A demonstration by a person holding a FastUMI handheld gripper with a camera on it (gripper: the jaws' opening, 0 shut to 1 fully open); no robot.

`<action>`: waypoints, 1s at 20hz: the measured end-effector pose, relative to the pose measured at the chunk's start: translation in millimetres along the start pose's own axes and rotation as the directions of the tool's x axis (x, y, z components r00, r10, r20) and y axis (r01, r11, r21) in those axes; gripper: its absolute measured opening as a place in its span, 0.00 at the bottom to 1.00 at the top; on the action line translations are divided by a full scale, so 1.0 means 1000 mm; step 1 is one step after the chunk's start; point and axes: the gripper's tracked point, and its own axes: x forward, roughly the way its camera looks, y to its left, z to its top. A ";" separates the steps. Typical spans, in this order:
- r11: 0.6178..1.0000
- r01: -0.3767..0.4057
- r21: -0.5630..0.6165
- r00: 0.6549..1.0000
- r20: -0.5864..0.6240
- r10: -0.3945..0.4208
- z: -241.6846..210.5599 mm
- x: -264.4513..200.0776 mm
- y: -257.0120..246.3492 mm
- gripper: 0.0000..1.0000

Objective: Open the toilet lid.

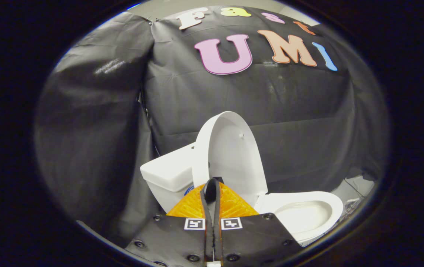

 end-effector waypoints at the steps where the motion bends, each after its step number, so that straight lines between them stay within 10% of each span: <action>1: 1.000 0.003 -0.021 1.000 -0.004 -0.003 0.001 0.001 0.001 0.01; 7: 0.993 0.016 -0.120 0.999 -0.028 -0.020 0.003 -0.001 0.000 0.08; 14: 0.985 -0.090 -0.148 0.988 0.113 0.108 0.045 -0.037 0.015 0.45; 20: 0.984 0.070 -0.162 0.974 0.225 -0.032 0.098 -0.071 -0.076 0.68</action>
